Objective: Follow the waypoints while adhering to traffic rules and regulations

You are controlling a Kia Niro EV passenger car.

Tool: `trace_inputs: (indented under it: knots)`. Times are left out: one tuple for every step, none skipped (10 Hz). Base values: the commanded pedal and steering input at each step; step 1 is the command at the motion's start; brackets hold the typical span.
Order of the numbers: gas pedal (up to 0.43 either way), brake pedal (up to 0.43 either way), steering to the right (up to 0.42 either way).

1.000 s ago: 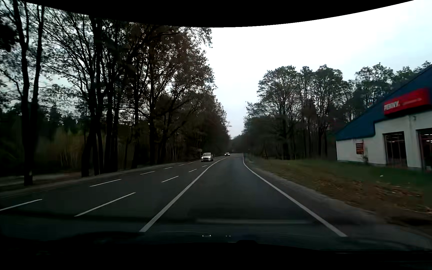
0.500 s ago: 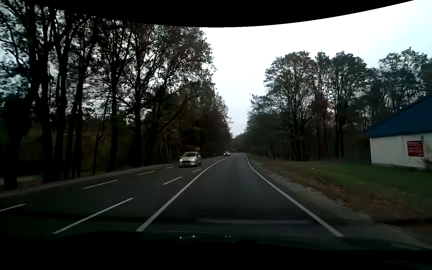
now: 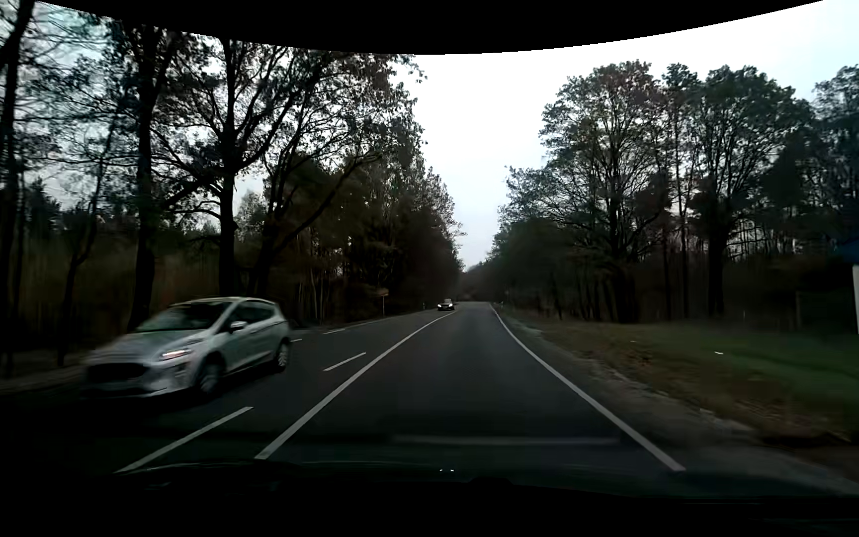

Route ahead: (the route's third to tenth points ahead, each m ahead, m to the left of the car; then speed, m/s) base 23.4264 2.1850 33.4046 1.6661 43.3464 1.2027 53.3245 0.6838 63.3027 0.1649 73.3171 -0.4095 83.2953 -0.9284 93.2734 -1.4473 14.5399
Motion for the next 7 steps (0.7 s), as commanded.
trace_inputs:
  knots:
    - [0.169,0.0,0.007]
    - [0.169,0.0,0.008]
    - [0.169,0.0,0.009]
    - [0.169,0.0,0.01]
    - [0.169,0.0,0.01]
    - [0.169,0.0,0.011]
    - [0.169,0.0,0.012]
